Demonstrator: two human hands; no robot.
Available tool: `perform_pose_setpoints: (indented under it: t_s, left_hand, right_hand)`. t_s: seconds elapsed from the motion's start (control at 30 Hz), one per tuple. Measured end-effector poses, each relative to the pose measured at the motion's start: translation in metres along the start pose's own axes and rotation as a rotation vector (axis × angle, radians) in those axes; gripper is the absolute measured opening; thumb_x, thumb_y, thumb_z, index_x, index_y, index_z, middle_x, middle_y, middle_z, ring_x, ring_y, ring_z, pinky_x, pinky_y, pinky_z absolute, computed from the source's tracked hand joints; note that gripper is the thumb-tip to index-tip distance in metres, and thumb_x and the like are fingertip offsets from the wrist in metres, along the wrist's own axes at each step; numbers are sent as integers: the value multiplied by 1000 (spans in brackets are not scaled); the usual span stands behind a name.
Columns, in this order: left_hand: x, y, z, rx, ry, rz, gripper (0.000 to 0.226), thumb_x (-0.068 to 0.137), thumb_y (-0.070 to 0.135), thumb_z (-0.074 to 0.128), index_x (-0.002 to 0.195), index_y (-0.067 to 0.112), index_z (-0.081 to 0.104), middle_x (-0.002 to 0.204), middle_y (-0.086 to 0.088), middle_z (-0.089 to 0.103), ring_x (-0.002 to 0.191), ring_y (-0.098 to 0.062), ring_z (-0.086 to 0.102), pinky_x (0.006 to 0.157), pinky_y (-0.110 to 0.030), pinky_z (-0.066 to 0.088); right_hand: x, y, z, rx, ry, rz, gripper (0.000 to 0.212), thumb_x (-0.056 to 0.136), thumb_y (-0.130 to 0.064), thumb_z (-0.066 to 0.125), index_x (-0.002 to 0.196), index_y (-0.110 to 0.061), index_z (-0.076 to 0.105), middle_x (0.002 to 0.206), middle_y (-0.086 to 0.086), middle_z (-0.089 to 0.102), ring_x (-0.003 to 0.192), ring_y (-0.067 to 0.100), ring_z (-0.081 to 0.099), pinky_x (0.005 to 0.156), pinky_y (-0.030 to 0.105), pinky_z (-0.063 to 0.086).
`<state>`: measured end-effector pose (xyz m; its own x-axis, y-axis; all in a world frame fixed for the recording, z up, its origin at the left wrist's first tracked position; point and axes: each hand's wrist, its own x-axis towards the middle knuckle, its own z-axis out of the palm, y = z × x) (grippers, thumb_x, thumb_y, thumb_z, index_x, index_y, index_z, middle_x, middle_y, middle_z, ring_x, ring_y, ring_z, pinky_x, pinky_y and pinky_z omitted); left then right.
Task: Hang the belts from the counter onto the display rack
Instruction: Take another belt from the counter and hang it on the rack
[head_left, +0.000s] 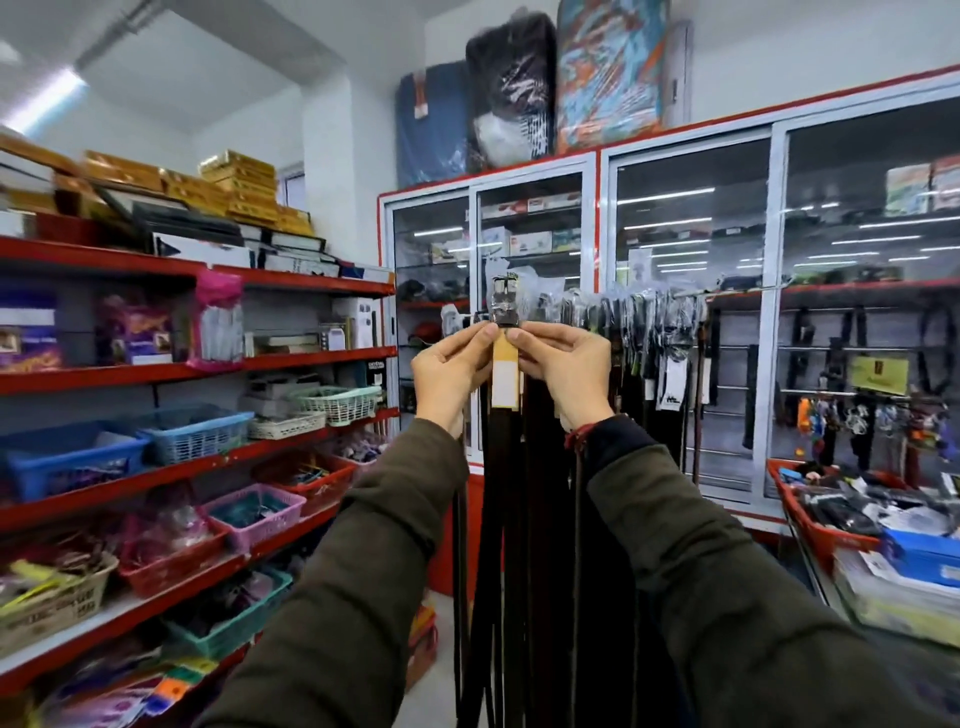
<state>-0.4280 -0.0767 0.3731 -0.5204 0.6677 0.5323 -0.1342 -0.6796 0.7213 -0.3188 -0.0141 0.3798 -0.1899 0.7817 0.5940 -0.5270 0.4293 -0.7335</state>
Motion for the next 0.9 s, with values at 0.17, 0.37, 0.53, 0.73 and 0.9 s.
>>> perform_pose_setpoints:
  t_s: [0.17,0.37,0.53,0.73,0.9]
  left_hand:
    - [19,0,5,13,28,-57,28,89,10,74,116,-1,72,110,-22,75,94,-26,74,69,-22,63]
    - [24,-10,7,24,12,-116,24,92,7,71,114,0,71,108,-20,73,93,-25,72,73,-23,63]
    - [32,-19,8,16,3,-110,28,92,7,70,118,-4,69,103,-18,74,83,-19,72,66,-20,62]
    - [39,-49,7,208,75,-16,27,94,11,68,120,2,70,113,-18,74,104,-30,73,79,-32,64]
    - [10,-72,15,580,112,366,38,102,19,55,139,13,58,142,-4,59,124,-11,57,102,-14,47]
  right_hand:
    - [17,3,5,-57,68,-12,23,81,-2,80,101,8,75,86,18,75,66,14,74,64,21,62]
    - [23,12,-5,-68,49,26,21,84,0,77,103,8,74,82,11,76,69,15,75,66,22,63]
    - [30,14,-8,-100,56,22,19,85,0,76,103,7,74,85,14,75,74,19,74,65,21,63]
    - [30,36,-22,-356,95,-13,19,90,-4,69,107,-3,75,103,17,77,97,28,75,85,37,64]
    - [0,45,-45,-612,169,-245,24,97,-20,61,118,-16,72,104,-4,73,84,-2,65,86,27,58]
